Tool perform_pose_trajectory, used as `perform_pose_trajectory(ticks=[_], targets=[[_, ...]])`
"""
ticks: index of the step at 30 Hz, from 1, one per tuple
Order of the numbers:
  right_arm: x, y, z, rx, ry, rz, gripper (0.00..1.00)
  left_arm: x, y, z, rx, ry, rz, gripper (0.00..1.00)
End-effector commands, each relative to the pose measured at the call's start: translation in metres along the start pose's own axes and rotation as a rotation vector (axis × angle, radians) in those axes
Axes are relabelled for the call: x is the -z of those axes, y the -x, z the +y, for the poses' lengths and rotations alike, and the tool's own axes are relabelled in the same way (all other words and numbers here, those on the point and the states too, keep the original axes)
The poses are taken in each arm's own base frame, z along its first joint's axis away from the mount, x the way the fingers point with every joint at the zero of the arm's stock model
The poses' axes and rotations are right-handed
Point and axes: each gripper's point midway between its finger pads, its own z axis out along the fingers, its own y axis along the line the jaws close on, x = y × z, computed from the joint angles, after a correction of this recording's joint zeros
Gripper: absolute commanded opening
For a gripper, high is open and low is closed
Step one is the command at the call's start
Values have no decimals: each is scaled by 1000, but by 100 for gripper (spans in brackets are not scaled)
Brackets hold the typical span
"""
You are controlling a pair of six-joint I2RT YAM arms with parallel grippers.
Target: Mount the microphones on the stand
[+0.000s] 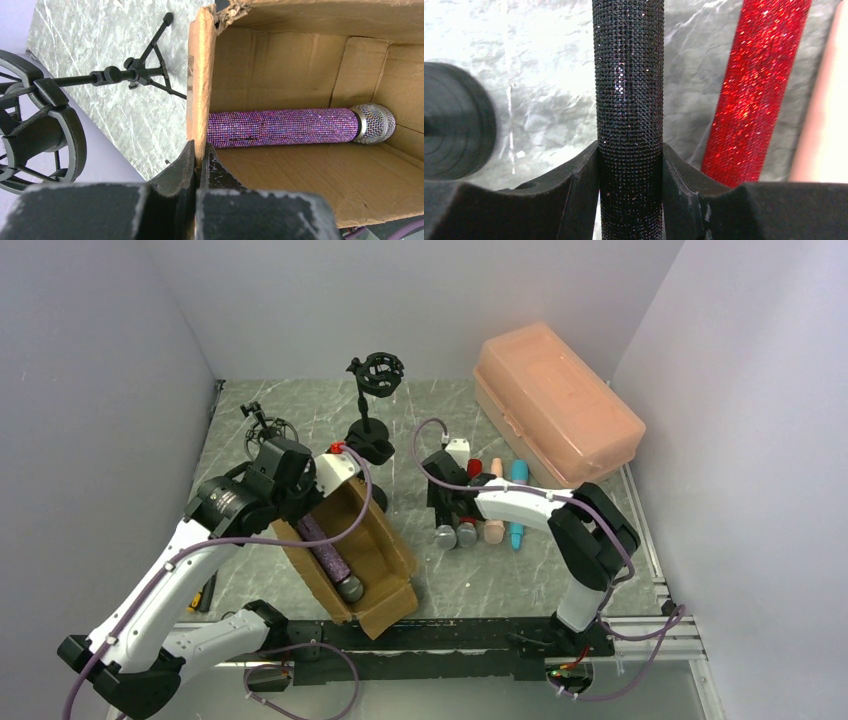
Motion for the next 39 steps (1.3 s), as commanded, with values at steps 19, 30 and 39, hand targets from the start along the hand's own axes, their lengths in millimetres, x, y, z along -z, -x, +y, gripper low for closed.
perform_pose_trajectory(ticks=[19,30,39], targets=[[-8,-1,-17,204,20,70,65,15,20,5,-7,14,-113,0],[100,74,22,38,161,-199,63,17,20,6,4,15,-113,0],[226,36,153,168,702,-322,65,13,20,4,62,23,-112,0]])
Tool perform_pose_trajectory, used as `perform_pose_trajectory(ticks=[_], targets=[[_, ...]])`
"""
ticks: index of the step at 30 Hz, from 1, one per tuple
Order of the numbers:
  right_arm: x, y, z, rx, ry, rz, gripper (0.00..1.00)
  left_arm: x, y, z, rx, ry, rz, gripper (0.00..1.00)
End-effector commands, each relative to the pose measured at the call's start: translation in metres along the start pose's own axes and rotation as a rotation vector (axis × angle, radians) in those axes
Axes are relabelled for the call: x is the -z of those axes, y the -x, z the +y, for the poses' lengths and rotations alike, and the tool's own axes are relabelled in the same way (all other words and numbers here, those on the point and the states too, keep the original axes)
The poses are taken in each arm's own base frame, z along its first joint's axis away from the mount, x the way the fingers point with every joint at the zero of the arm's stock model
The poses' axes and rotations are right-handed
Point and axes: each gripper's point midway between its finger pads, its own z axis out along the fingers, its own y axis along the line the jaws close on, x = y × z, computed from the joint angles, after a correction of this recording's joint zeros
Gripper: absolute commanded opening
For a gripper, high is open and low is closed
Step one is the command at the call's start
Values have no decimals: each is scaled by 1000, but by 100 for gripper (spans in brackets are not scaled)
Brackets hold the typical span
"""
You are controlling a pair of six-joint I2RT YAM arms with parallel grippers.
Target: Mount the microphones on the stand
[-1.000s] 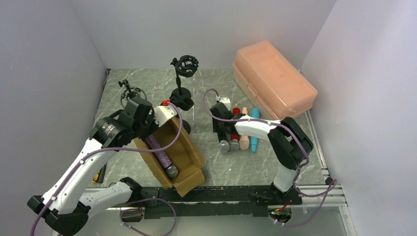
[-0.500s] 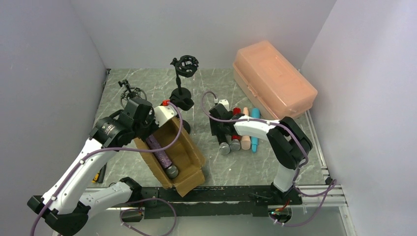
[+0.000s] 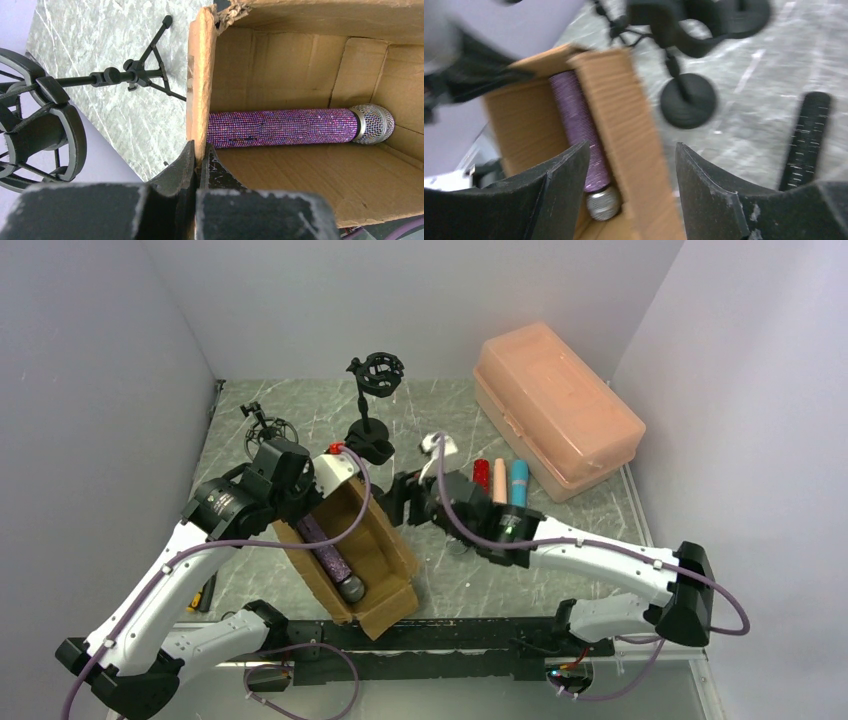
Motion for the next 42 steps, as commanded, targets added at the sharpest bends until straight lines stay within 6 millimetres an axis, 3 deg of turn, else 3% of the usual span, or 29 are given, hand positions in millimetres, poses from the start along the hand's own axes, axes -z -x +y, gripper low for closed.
perform_pose_trajectory(ticks=[1,5,9,15,22,31,34,36,38,42], targets=[[3,-23,66,75,206,-4,65,9,18,6,73,35,-92,0],[-2,-39,100,170,283,12,64,7,19,6,119,38,-93,0],[-17,-62,112,238,304,51,63,5,19,6,154,35,-84,0],[-50,-103,111,319,286,123,63,12,26,4,162,8,-106,0],[-81,-136,110,383,262,167,64,21,36,-3,175,-47,-143,0],[-86,-150,106,406,299,122,65,36,49,-3,190,-69,-221,0],[-95,-150,98,420,237,116,64,43,54,-4,190,-79,-253,0],[-102,-151,83,422,136,130,59,45,54,-6,187,-91,-259,0],[-107,-147,71,427,47,122,46,46,52,-6,179,-90,-263,0],[-88,-118,75,387,73,48,22,39,45,0,157,-39,-241,0]])
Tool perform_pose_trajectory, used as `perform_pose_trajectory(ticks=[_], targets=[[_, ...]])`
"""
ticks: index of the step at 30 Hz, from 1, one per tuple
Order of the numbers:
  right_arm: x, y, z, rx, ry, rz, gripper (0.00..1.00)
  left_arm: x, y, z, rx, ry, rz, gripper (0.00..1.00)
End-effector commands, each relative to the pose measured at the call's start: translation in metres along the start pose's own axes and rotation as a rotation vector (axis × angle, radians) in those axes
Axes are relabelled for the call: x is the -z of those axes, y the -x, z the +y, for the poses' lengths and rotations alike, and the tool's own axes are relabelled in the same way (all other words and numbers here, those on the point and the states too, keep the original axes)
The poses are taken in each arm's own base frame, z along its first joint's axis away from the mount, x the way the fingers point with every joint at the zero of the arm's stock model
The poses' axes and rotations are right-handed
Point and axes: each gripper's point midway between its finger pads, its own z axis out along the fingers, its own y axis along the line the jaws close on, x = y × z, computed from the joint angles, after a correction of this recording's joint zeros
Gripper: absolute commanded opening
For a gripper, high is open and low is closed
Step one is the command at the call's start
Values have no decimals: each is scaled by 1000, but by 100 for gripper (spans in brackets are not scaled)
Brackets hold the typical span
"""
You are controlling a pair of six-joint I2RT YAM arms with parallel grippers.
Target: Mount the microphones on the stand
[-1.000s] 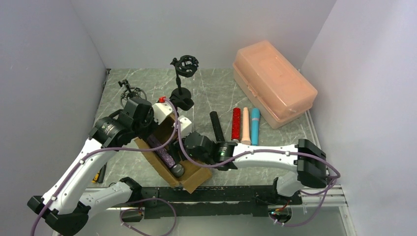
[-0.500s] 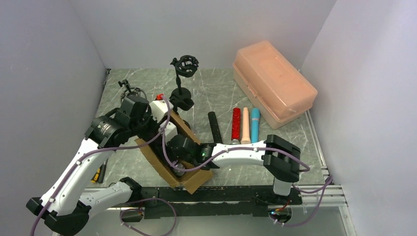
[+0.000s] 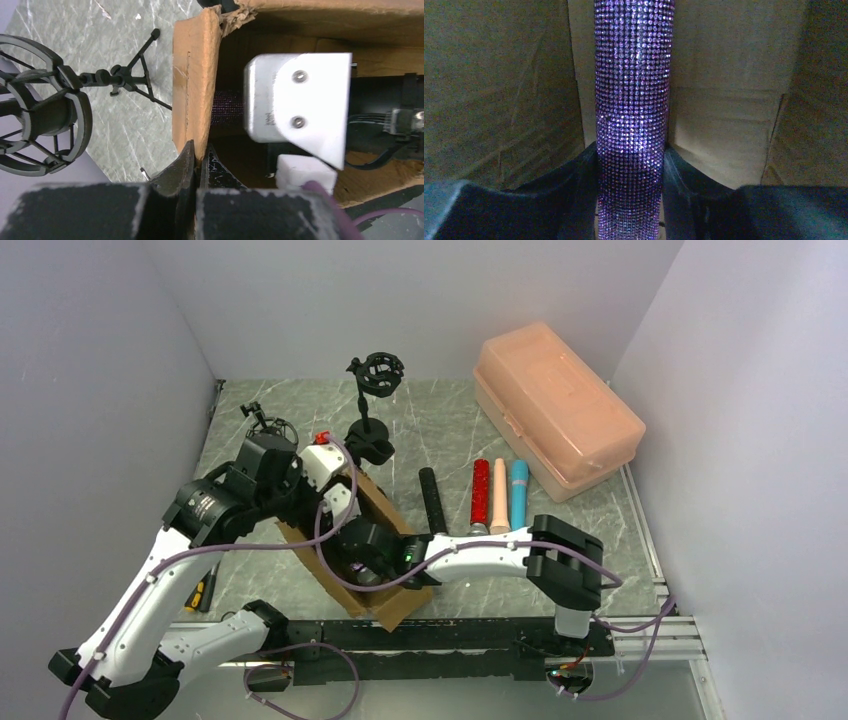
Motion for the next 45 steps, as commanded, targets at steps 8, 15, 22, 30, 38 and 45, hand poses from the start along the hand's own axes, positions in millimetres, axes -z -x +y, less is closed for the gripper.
perform_pose_trajectory(ticks=[8,15,22,30,38,45], targets=[[86,89,-8,-125,90,-160,0,-5,13,20,-60,125,-81,0],[143,107,-25,-213,125,-211,0,-11,3,15,-118,101,-27,0],[146,97,-102,-311,-39,-171,0,-12,-8,0,-174,18,6,0],[98,54,-219,-415,-295,31,0,-5,-12,-14,-258,-77,-8,0],[48,4,-275,-458,-407,183,0,-2,-19,-34,-305,-195,-7,0],[21,-25,-299,-472,-457,250,0,-10,-21,-33,-295,-185,13,0]])
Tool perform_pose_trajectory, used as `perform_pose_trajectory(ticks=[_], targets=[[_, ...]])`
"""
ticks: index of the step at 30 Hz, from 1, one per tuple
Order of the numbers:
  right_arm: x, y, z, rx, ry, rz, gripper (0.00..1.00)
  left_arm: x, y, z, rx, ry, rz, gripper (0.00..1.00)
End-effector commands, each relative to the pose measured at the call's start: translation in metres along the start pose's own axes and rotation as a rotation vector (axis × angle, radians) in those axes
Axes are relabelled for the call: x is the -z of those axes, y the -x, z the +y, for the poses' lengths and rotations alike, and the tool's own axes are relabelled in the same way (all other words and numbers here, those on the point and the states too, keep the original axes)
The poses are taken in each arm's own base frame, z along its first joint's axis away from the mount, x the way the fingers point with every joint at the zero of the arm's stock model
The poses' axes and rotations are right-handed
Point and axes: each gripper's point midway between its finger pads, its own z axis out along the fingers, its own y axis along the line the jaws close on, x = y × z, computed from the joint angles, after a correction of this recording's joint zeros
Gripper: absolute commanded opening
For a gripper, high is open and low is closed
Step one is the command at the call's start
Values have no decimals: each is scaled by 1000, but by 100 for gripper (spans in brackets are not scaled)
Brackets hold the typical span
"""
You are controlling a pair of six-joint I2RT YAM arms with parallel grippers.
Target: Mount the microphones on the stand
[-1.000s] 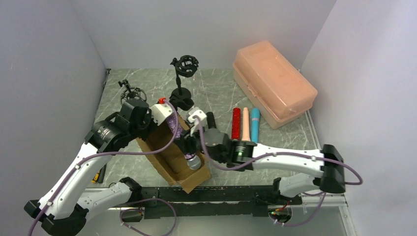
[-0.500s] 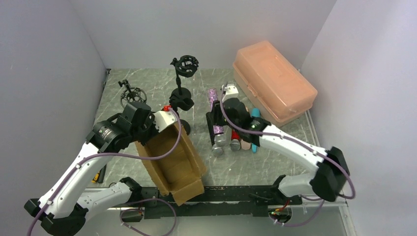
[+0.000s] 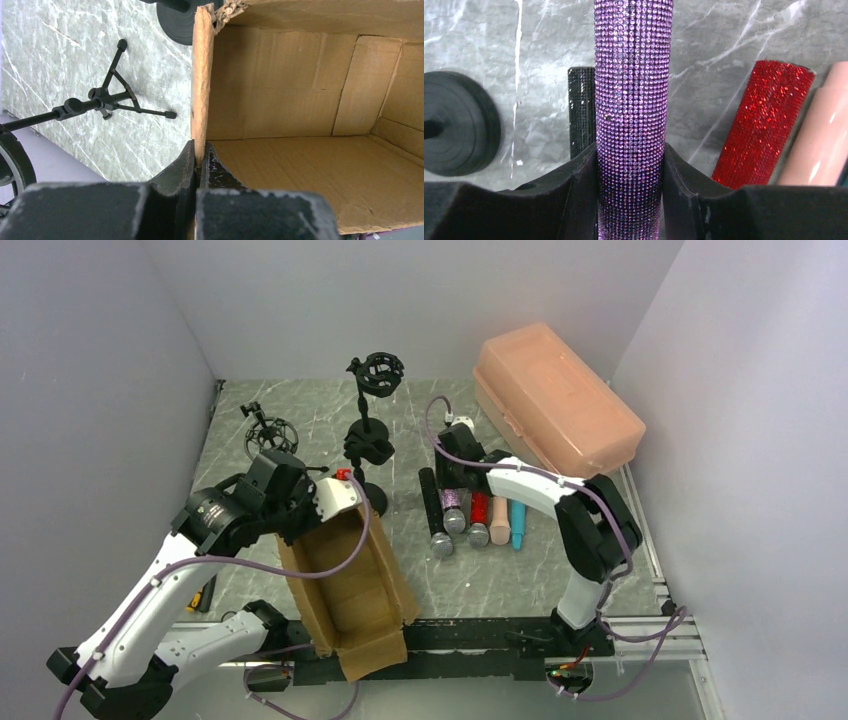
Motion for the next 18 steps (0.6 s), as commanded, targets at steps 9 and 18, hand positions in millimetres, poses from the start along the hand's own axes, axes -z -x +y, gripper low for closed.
perform_pose_trajectory(ticks=[9,18], targets=[[-39,6,-12,-30,-28,9,35,4,15,2,13,-5,-52,0],[-30,8,-12,-35,-14,11,74,101,64,81,37,377,-266,0]])
